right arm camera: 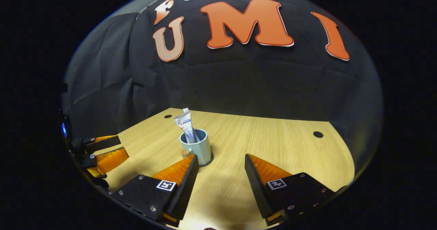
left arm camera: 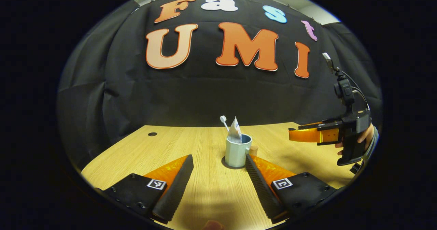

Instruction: Put the toothbrush and toothpaste on the desktop into the cup, then pick up the cup and place it on the coaster on the desktop.

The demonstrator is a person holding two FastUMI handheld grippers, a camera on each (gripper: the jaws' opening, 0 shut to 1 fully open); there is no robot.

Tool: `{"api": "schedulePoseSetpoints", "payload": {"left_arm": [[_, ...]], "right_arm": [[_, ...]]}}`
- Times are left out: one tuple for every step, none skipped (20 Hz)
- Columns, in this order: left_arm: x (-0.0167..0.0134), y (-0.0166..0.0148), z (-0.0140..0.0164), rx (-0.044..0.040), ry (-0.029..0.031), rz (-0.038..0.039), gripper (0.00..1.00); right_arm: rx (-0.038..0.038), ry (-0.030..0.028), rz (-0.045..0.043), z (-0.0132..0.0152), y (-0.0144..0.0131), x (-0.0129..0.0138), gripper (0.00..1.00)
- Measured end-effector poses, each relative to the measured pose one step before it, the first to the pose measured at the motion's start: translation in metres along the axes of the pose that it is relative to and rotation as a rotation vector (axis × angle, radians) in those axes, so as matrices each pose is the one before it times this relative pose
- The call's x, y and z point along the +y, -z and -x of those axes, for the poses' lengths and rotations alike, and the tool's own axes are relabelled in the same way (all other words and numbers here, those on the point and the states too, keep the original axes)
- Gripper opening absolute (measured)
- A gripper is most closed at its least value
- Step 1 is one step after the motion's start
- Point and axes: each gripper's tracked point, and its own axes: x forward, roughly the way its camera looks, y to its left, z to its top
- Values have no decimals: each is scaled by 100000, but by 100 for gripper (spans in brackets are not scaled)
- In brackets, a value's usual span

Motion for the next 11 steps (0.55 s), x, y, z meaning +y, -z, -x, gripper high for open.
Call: {"api": "schedulePoseSetpoints", "payload": {"left_arm": [[-600, -425, -103, -1111, 405, -11, 97], [-456, -236, -95, -1313, 353, 29, 97], [-458, -440, -73, -1356, -33, 102, 97], [-304, -295, -32, -1668, -212, 155, 98], [-547, -380, -1, -1823, 167, 262, 98], [-592, -263, 17, -1497, 422, 349, 97], [-357, -204, -1, -1237, 42, -123, 97], [-144, -71, -73, -854, -682, -925, 97], [-175, -135, 7, -507, -607, -1105, 97], [-316, -16, -10, -746, -14, -528, 97], [-263, -71, 16, -1082, -11, 103, 97]], "right_arm": [[-1762, 689, 686, 629, -73, -38, 81], [-1509, 1121, 604, 441, 95, -235, 82], [-2174, 1411, 801, 571, 43, -198, 82], [-2632, 2062, 991, 720, -241, -453, 82], [-2815, 1962, 1086, 595, -152, -453, 82], [-2777, 2238, 1065, 535, -114, -517, 82], [-2890, 2125, 800, 532, -252, -407, 81], [-2437, 1216, 595, 452, -15, -222, 82], [-1182, -1059, 287, 392, 314, 164, 81], [-645, -699, -312, 457, 643, 249, 81], [-595, 650, -353, 282, 415, -85, 82]]}}
